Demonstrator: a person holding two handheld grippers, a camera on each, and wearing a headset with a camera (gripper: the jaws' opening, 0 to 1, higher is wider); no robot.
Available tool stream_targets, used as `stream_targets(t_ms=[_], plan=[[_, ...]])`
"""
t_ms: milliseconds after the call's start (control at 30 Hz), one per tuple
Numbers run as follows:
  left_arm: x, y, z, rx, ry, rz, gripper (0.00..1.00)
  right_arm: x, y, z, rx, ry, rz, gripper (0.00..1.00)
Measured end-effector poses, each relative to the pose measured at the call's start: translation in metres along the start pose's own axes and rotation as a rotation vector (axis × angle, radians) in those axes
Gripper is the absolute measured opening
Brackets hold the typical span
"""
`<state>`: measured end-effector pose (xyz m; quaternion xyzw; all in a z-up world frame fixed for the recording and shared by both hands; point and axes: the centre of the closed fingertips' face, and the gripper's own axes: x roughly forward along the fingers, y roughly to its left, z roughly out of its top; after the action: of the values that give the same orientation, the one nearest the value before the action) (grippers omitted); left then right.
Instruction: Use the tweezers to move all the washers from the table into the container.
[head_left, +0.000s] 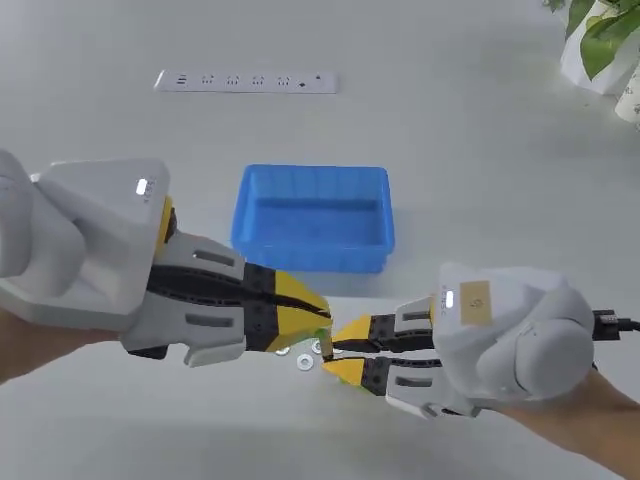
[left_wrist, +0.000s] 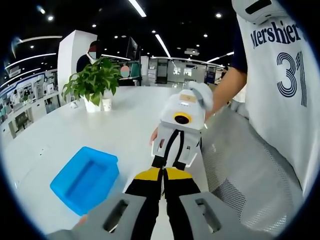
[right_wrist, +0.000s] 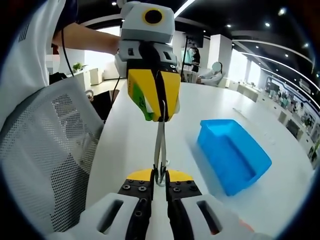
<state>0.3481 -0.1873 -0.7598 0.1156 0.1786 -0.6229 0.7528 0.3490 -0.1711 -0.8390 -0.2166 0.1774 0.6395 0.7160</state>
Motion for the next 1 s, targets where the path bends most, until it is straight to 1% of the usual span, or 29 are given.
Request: stream_targets(t_ms=[167, 267, 400, 600, 800, 967, 1000], plan=[[-0.007, 0.003, 0.012, 0.028, -0.002, 0.009, 0.05, -0.007, -0.005, 0.011, -0.028, -0.01, -0.013, 0.09], [-0.009, 0.004, 0.022, 0.05, -0.008, 0.01, 0.05, -0.013, -0.009, 0.019, -0.036, -0.023, -0.028, 0.09], [-0.011, 0.005, 0.031, 0.069, -0.014, 0.005, 0.05, -0.019, -0.013, 0.026, -0.061, -0.019, -0.041, 0.09], [-0.015, 0.01, 0.046, 0.11, -0.007, -0.008, 0.05, -0.026, -0.023, 0.038, -0.092, -0.022, -0.057, 0.09], [-0.018, 0.02, 0.06, 0.158, -0.011, -0.005, 0.05, -0.031, -0.039, 0.05, -0.128, -0.023, -0.083, 0.1], [-0.024, 0.036, 0.069, 0.179, -0.017, 0.01, 0.05, -0.029, -0.056, 0.062, -0.155, -0.031, -0.1, 0.1], [-0.025, 0.038, 0.07, 0.183, -0.018, 0.013, 0.05, -0.029, -0.059, 0.063, -0.158, -0.032, -0.102, 0.1]])
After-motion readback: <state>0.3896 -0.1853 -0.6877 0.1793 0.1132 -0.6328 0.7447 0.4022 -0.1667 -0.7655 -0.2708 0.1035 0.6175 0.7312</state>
